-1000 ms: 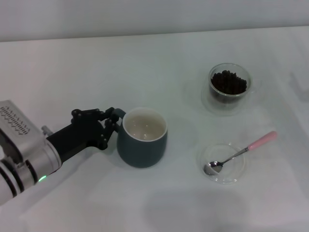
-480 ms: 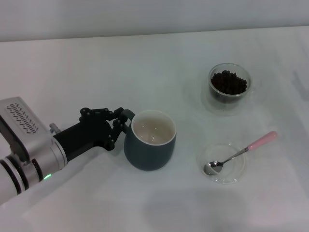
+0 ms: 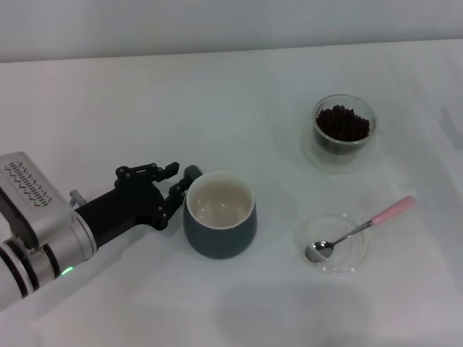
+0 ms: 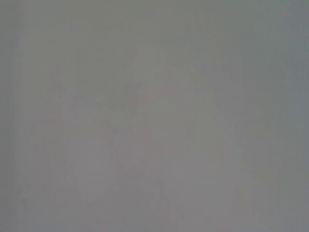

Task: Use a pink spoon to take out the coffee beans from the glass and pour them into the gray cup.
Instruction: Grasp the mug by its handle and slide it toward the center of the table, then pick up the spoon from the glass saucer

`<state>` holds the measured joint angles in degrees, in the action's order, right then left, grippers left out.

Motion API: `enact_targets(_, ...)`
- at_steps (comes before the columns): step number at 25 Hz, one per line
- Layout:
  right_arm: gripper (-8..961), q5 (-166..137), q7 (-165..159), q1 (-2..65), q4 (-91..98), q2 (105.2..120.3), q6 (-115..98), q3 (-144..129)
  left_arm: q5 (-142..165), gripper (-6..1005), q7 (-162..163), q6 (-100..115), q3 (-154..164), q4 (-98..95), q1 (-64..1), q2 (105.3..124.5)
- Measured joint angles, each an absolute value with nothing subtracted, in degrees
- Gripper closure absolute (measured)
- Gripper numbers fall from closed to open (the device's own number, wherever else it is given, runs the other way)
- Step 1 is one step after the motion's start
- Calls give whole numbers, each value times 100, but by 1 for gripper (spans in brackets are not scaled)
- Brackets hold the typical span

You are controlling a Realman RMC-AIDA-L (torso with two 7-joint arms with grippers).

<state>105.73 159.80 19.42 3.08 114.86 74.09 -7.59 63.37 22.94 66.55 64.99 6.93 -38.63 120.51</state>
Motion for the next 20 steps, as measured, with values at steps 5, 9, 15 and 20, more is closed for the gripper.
enact_targets(5, 82, 10573, 15980, 1926, 308, 11486, 7408, -772, 6332, 729, 2280, 6700, 6490, 690, -3735, 12042)
enact_targets(9, 82, 10572, 15961, 1884, 307, 11487, 7408, -760, 6291, 619, 2184, 7001, 6473, 520, -3369, 12021)
enact_targets(15, 83, 10498, 15940, 1773, 389, 11475, 7409, -912, 6057, 546, 2175, 7394, 6462, 184, -2672, 12009)
enact_targets(20, 83, 10427, 15577, 1626, 485, 11467, 7408, -1035, 5749, 525, 2161, 7666, 6456, 86, -2247, 11988)
